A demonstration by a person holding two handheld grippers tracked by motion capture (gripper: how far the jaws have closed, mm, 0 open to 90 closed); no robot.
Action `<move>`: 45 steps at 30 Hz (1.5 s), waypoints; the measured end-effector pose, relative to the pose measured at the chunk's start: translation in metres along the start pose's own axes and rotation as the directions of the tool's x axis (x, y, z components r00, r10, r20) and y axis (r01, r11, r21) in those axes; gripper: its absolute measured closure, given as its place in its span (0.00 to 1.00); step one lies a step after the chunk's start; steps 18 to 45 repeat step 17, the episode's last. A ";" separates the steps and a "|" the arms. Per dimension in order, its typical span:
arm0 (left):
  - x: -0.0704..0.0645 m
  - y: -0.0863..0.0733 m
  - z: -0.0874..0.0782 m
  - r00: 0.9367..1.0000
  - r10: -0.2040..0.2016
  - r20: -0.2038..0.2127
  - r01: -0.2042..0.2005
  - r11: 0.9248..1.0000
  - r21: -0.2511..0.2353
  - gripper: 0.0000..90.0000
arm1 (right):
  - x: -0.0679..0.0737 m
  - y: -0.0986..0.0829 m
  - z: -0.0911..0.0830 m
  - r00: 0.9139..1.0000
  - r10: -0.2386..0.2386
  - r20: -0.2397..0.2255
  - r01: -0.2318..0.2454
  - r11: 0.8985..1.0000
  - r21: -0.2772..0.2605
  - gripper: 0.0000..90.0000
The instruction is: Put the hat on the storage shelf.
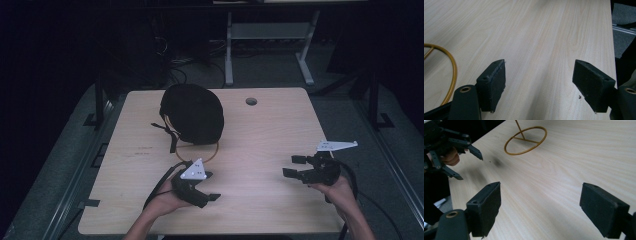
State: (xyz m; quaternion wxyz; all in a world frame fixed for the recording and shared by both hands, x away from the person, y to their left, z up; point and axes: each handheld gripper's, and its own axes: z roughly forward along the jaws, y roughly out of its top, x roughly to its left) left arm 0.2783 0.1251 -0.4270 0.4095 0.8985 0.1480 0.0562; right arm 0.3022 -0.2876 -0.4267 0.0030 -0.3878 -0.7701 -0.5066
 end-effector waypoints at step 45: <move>0.000 0.002 0.001 1.000 -0.012 0.005 0.012 1.000 -0.005 0.29 | 0.026 -0.046 0.001 0.999 -0.039 0.038 0.038 0.999 0.008 0.18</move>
